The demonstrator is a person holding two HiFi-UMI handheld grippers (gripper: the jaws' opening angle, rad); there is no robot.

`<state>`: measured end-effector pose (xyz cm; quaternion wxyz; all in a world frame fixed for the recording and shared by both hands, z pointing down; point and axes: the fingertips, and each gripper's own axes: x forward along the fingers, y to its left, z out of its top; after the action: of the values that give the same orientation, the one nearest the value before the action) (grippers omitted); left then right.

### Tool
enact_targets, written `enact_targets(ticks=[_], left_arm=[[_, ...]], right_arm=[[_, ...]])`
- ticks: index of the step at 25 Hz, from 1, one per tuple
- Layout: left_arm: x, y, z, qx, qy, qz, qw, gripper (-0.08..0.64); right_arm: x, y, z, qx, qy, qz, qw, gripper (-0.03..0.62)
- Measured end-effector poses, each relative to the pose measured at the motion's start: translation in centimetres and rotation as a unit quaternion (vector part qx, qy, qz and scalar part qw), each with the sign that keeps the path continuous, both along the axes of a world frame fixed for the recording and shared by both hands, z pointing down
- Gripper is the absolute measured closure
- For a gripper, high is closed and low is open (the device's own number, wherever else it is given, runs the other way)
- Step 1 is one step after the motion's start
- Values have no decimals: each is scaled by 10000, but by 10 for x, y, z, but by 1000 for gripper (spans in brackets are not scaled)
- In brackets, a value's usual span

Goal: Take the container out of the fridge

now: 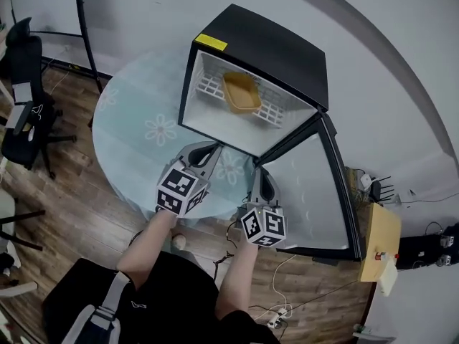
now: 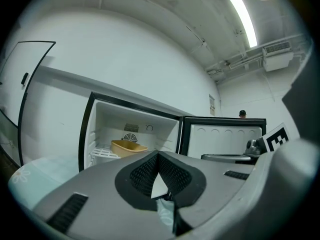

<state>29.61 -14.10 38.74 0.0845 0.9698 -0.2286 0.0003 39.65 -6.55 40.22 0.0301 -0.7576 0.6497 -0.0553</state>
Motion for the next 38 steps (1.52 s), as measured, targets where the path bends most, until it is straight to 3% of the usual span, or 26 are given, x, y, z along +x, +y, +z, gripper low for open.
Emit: enact_targets(ticks=[5,15,20,29,38], left_arm=[[20,-6,16,-70,-167,335,9993,560],[26,-57,33,-310,-204,341,9987,560],[22,-87,49,-547,-136,263,9981,560],[35,-111,47,-681,84,494,9964,560],[47,-137,54,-845,146,594,9945,560]], right_arm=[[9,-18,15,-70,-146,39,9999,586],[11,-88,17,-80,-185,136,9997,584],[10,-118,26,-280,-179,126,9994,530],[48,-165,20,-537,-319,944,9936,412],[68,-208,7,-553,-401,1308,9891,413]])
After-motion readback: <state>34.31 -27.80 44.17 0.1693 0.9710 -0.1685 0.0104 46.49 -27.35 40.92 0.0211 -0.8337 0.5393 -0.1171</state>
